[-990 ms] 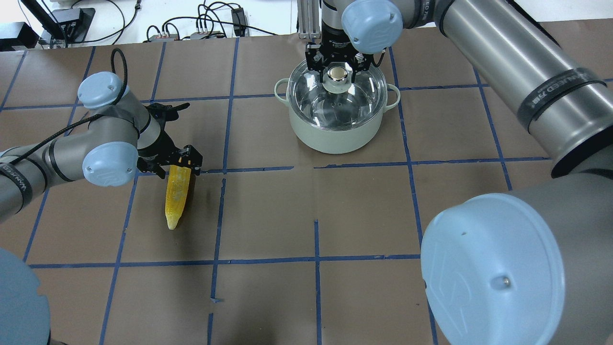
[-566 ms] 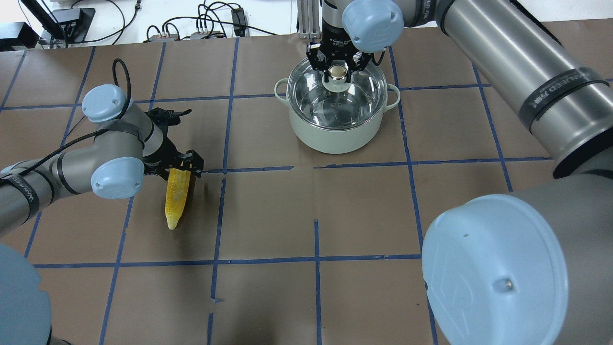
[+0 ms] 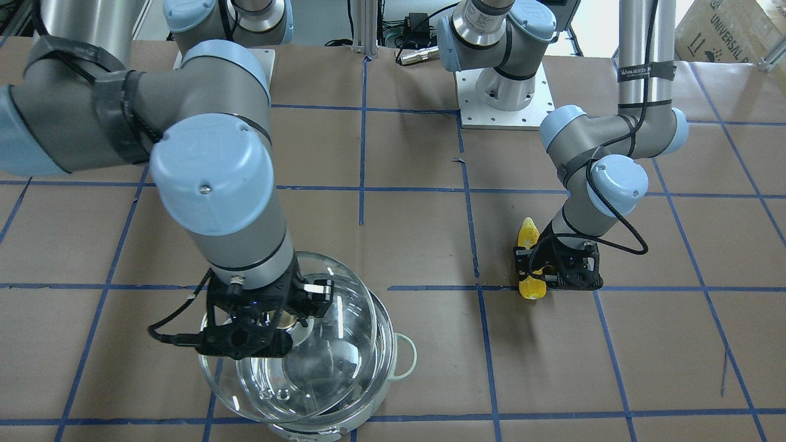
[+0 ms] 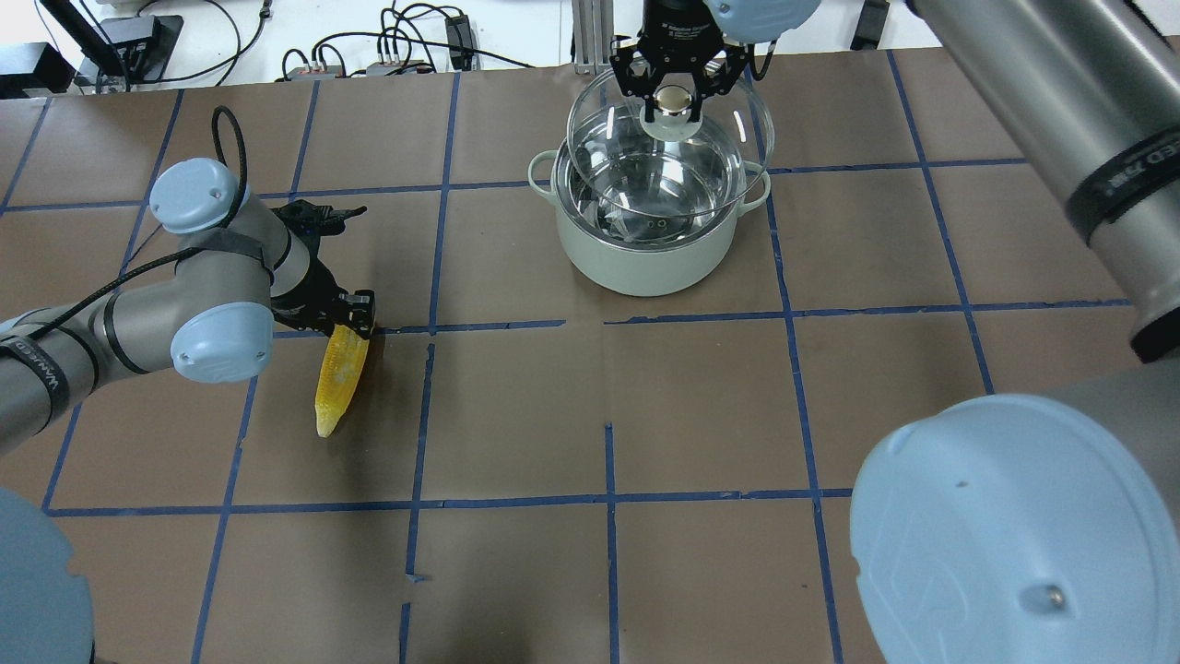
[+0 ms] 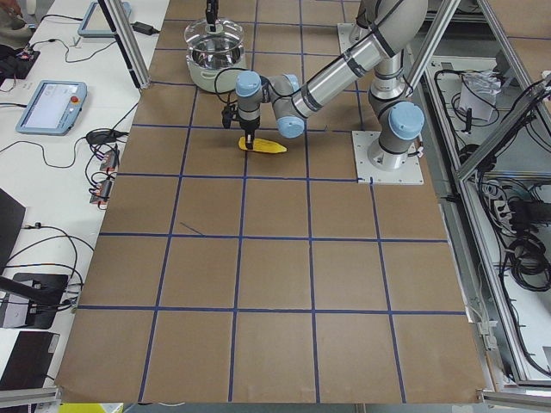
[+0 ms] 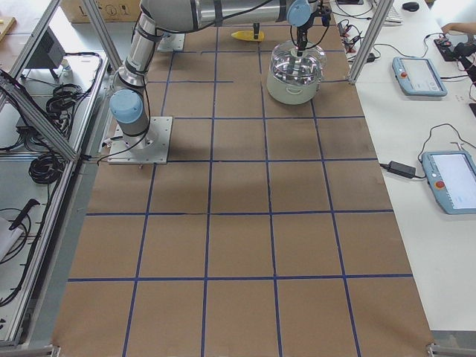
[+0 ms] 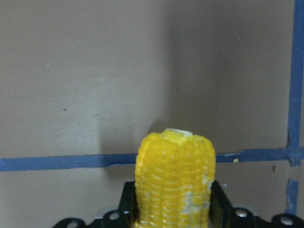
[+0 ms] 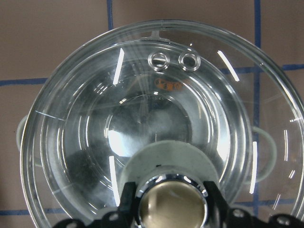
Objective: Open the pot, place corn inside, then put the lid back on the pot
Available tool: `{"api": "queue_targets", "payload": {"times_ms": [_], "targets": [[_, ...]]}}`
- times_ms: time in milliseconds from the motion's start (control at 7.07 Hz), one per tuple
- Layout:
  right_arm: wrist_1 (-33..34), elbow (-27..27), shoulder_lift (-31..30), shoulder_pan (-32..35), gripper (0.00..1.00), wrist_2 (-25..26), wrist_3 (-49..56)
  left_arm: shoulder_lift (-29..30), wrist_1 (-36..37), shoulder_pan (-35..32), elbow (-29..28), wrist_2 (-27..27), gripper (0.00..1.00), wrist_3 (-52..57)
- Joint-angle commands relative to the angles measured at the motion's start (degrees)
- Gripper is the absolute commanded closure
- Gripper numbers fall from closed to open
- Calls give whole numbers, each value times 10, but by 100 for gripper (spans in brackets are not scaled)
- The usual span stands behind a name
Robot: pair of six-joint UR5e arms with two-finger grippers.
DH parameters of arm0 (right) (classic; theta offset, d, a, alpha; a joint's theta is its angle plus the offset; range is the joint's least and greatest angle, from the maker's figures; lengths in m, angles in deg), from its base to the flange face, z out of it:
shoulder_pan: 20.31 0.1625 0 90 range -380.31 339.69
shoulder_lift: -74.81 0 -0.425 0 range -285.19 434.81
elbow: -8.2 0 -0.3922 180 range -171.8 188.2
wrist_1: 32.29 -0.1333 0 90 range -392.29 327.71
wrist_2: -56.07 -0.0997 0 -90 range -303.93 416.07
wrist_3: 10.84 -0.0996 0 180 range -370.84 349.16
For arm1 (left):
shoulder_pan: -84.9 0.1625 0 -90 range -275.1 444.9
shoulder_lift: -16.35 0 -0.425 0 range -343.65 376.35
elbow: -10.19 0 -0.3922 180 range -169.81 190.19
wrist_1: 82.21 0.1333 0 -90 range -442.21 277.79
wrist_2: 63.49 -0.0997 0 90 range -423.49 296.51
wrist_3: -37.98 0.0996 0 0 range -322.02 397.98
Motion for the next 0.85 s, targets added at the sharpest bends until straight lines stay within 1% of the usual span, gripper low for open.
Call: {"api": "queue_targets", "payload": {"times_ms": [0, 141, 283, 424, 566, 707], "targets": [[-48, 1, -20, -73, 77, -1, 129, -29, -28, -7, -19, -21, 99, -2], [-63, 2, -21, -111, 78, -2, 194, -46, -89, -17, -54, -28, 99, -17], [-79, 7, -21, -146, 78, -6, 213, -58, -170, -42, -110, -27, 99, -79], [-81, 29, -29, -169, 79, -1, 271, -60, -256, -95, -192, -28, 99, -144], [-74, 71, -61, -191, 79, 0, 305, -47, -339, -144, -280, -27, 99, -215], [-63, 126, -90, -216, 82, -3, 321, -11, -365, -184, -346, -20, 99, -268]]}}
